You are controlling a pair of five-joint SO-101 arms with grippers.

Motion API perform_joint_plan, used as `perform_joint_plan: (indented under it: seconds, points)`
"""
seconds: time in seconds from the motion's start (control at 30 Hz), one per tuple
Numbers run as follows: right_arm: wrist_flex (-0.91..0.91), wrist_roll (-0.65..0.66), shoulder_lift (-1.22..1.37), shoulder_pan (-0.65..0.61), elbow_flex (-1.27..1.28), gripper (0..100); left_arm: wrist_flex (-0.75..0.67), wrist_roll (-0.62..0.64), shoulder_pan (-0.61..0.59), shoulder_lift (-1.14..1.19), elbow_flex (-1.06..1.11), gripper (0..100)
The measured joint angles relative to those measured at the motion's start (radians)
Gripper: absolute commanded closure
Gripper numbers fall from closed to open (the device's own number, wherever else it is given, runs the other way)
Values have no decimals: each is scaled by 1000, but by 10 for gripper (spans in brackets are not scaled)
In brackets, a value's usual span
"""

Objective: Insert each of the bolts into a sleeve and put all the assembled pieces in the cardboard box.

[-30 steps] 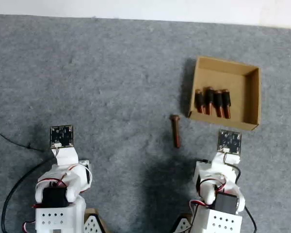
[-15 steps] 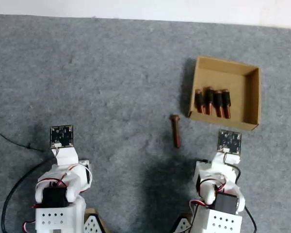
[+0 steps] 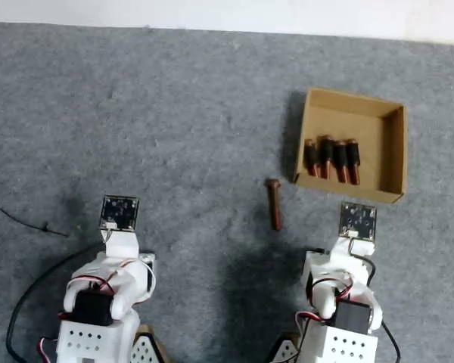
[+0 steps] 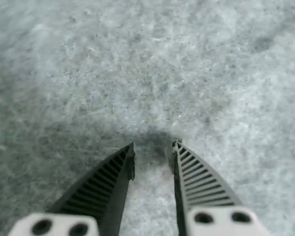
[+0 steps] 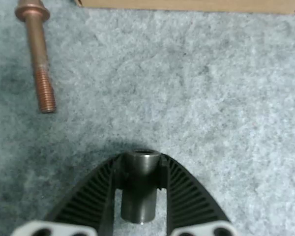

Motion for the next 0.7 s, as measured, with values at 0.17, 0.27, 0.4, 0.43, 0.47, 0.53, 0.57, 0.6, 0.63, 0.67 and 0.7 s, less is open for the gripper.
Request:
perform_joint_plan:
  seconds: [0.17, 0.27, 0.4, 0.43, 0.47, 0.53, 0.57, 0.6, 0.63, 0.67, 0.7]
  points:
    - [0, 0, -2, 0, 0, 993, 0, 0, 2, 0, 0, 872]
    - [0, 0, -2, 0, 0, 993, 0, 0, 2, 0, 0, 872]
    - [0, 0, -2, 0, 0, 993, 0, 0, 2, 0, 0, 873]
    - [0, 0, -2, 0, 0, 993, 0, 0, 2, 0, 0, 873]
    - [0, 0, -2, 0, 0, 993, 0, 0, 0, 0, 0, 872]
    - [0, 0, -2, 0, 0, 993, 0, 0, -18, 0, 0, 871]
    - [0, 0, -2, 0, 0, 993, 0, 0, -35, 0, 0, 870]
    - [0, 0, -2, 0, 0, 993, 0, 2, -43, 0, 0, 870]
    - [0, 0, -2, 0, 0, 993, 0, 2, -44, 0, 0, 870]
    - [0, 0, -2, 0, 0, 993, 0, 0, -44, 0, 0, 870]
    - [0, 0, -2, 0, 0, 993, -3, 0, -49, 0, 0, 870]
